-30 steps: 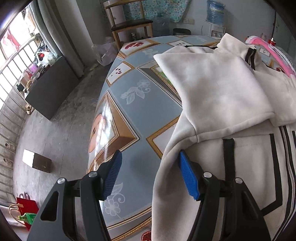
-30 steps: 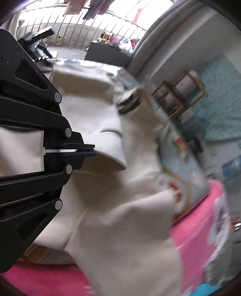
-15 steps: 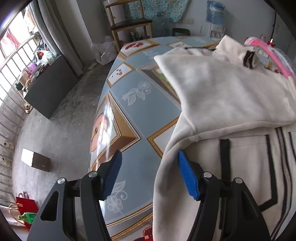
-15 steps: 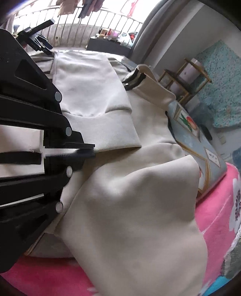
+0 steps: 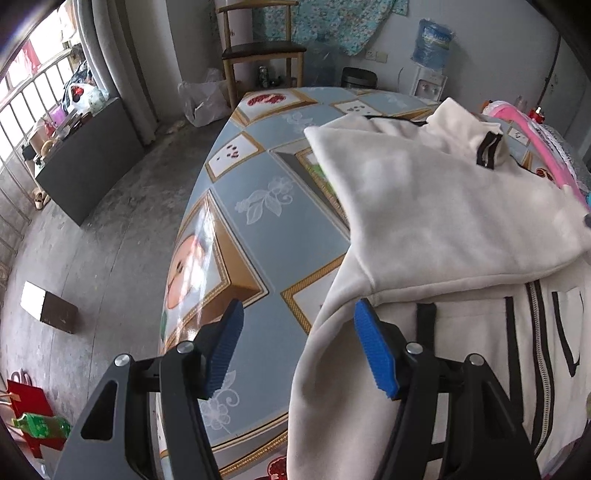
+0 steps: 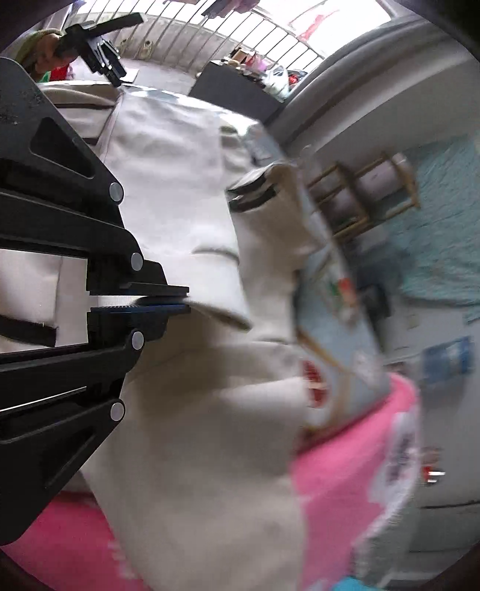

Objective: Fold large clothes

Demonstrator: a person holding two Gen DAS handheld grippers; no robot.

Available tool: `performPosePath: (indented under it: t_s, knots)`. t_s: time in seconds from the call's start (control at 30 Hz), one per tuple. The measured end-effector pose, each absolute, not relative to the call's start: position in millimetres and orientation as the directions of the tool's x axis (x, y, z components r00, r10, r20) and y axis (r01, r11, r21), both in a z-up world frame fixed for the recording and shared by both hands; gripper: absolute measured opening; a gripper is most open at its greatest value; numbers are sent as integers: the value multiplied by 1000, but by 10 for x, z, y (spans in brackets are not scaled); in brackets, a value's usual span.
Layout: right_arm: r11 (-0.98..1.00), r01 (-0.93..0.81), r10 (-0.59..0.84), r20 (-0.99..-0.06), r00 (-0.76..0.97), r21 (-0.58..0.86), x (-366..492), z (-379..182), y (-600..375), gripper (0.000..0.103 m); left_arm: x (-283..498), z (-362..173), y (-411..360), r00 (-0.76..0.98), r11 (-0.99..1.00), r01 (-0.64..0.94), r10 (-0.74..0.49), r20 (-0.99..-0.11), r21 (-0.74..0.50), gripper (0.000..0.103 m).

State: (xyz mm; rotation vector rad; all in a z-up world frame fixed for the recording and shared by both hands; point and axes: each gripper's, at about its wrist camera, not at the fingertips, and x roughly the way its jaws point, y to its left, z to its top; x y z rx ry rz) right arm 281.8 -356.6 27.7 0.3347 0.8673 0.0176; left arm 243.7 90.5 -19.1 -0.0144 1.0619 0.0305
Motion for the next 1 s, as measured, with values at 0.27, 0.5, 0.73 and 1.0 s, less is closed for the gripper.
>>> performPosePath:
  t_s: [0.27, 0.5, 0.73, 1.0]
  knots:
    - [936, 209, 138, -842, 521, 282, 2751, -154, -3756, 31, 2292, -126, 997, 482, 999, -34, 3, -876, -15, 62]
    - [910, 233, 151, -797, 585, 344, 1780, 116, -3836, 53, 1802, -62, 1268, 440, 990, -54, -94, -893, -131, 62]
    - [868, 362, 97, -830, 550, 341, 688, -20, -3900, 53, 1287, -253, 1246, 389, 959, -64, -231, -892, -277, 62]
    - [839, 417, 114, -863, 491, 348, 133, -264, -3835, 50, 931, -320, 1137, 385, 954, -46, -258, -886, -297, 59]
